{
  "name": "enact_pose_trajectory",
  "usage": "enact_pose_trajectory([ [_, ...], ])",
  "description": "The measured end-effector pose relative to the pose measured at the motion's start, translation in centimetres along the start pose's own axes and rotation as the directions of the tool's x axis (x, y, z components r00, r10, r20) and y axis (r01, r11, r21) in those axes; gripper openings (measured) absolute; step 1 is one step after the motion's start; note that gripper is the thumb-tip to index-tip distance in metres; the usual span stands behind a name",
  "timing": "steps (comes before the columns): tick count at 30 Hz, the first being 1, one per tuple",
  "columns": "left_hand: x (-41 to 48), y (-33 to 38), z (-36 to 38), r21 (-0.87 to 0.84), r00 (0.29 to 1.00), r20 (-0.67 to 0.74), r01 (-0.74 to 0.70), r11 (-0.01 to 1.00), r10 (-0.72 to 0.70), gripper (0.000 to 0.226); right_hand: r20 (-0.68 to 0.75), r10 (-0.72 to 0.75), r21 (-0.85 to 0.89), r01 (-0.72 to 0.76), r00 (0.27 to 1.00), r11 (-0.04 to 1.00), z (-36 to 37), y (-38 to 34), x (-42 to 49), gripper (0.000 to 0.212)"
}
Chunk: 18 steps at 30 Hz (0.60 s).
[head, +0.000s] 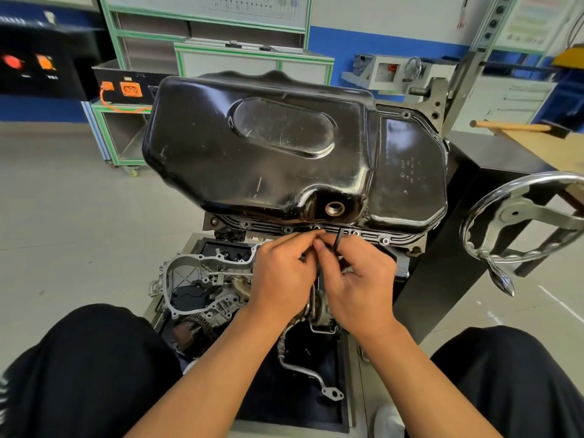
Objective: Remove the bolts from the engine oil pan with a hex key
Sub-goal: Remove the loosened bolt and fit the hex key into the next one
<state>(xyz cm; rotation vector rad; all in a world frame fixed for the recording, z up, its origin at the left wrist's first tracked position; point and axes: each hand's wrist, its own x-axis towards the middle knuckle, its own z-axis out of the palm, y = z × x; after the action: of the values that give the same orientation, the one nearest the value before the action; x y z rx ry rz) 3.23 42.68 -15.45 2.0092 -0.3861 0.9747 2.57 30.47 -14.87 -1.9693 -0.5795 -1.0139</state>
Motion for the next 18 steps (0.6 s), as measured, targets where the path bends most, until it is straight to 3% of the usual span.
enact_pose_trajectory([
  [3, -0.1, -0.5, -0.1, -0.051, 1.000, -0.003, -0.005, 0.999, 0.005, 0.029, 0.042, 0.006, 0.000, -0.006, 0.999, 1.000, -0.2, -0.5, 0.5, 0.006],
  [7, 0.7, -1.4, -0.5, -0.135, 0.990, 0.107, -0.081, 0.988, 0.096, 0.022, 0.091, 0.036, -0.069, -0.030, 0.995, 0.997, -0.6, -1.0, 1.0, 0.010],
  [13, 1.0, -1.7, -0.8, -0.096, 0.989, 0.081, -0.113, 0.989, 0.121, 0.021, -0.094, -0.038, -0.021, 0.036, 0.995, 0.999, -1.0, -2.4, 0.2, 0.018],
  [18, 0.9, -1.6, -0.8, -0.103, 0.993, 0.054, -0.103, 0.989, 0.109, 0.030, -0.042, -0.075, 0.026, 0.077, 0.996, 0.997, -0.1, -2.1, -0.3, 0.027],
])
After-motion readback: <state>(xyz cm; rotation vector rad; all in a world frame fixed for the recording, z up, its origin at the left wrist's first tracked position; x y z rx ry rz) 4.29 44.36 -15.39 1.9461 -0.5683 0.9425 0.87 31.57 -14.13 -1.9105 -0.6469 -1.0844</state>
